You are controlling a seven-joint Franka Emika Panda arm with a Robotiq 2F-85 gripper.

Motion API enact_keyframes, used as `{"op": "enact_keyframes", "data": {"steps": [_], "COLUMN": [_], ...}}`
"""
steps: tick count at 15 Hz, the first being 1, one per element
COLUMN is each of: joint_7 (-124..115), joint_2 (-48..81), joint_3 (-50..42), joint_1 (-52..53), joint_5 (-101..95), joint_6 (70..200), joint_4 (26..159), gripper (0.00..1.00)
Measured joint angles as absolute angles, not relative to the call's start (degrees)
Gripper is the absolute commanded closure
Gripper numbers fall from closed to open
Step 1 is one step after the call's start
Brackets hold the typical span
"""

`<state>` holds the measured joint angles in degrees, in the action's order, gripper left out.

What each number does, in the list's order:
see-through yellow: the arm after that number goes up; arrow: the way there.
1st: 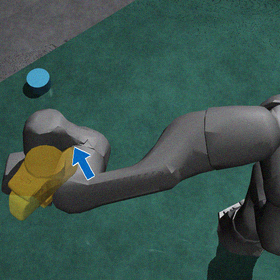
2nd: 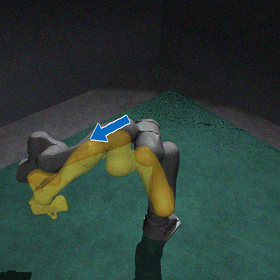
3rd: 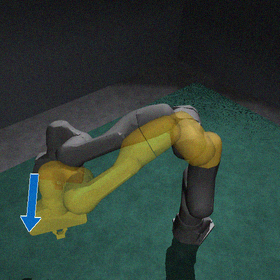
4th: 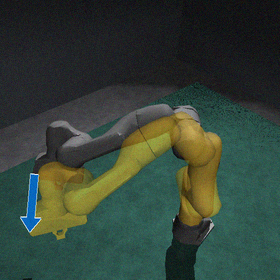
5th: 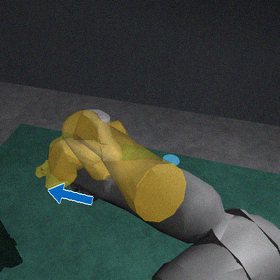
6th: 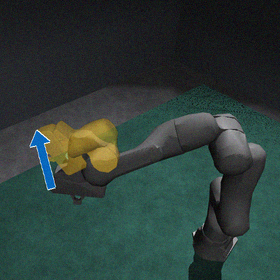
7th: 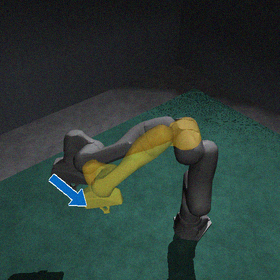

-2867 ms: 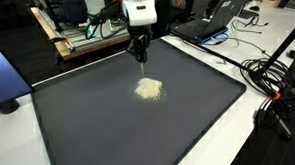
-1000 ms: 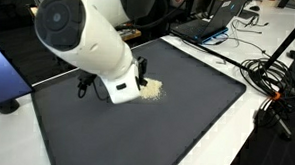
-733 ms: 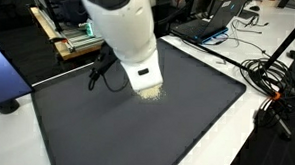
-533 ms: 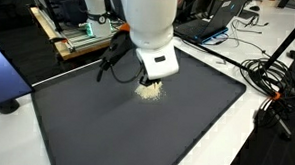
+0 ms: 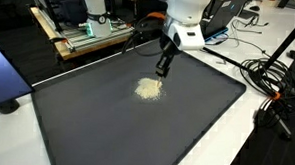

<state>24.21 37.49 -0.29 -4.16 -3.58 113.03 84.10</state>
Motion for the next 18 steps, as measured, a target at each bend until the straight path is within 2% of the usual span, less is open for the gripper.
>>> {"op": "enact_keyframes", "data": {"steps": [18], "joint_7": [-21.2], "joint_2": [24.4], "joint_3": [-3.9], "joint_1": [13.5], "joint_5": [-44.6], "joint_6": [134.8], "joint_4": [113.9], "gripper": [0.97]}}
